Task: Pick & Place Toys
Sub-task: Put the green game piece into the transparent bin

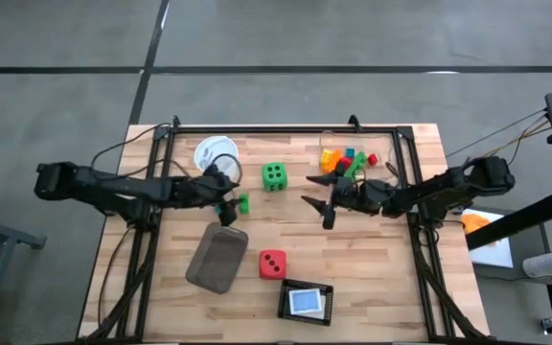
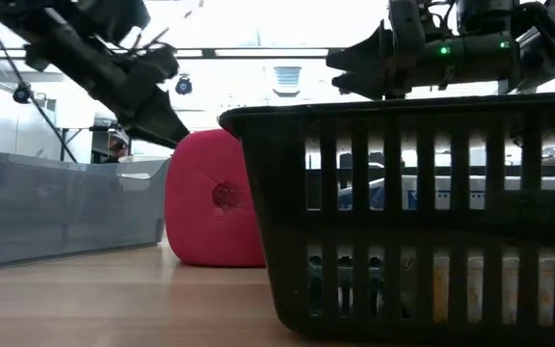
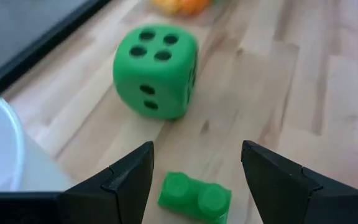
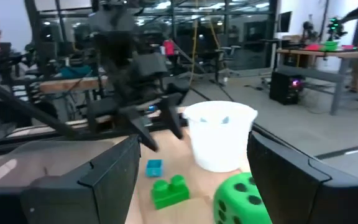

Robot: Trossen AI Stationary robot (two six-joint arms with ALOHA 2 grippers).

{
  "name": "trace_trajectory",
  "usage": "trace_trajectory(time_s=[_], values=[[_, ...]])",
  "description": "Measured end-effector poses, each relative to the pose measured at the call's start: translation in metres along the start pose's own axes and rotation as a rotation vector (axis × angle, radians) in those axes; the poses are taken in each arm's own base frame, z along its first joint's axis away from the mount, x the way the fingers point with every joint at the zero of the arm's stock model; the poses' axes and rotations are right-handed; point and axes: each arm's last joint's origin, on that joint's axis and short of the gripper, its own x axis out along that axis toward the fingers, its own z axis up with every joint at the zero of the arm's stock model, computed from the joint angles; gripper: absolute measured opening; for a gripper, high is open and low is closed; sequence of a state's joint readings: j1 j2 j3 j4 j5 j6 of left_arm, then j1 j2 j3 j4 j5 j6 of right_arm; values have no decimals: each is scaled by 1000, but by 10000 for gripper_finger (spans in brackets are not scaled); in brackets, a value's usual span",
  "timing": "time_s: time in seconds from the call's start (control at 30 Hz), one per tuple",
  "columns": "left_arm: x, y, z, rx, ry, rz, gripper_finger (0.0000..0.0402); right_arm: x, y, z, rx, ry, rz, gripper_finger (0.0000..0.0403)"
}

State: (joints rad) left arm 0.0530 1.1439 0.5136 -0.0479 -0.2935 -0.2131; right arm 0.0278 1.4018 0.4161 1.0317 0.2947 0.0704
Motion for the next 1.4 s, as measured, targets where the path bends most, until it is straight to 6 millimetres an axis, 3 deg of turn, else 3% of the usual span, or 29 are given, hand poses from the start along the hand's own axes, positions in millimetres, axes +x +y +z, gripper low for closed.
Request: trace_trajectory(time_s=[0.4, 0.57, 0.87, 1.4], values=[[31, -12, 35, -161, 362, 149, 244, 5, 10, -5, -26, 28, 26, 288], [45, -17, 45, -191, 426, 185, 244, 4, 11, -4, -25, 27, 33, 288], [66, -20, 43, -232, 522, 171, 244, 1, 19, -5, -24, 29, 63, 288], [67, -4, 37, -349, 584, 245, 244, 3, 20, -2, -21, 21, 66, 288]])
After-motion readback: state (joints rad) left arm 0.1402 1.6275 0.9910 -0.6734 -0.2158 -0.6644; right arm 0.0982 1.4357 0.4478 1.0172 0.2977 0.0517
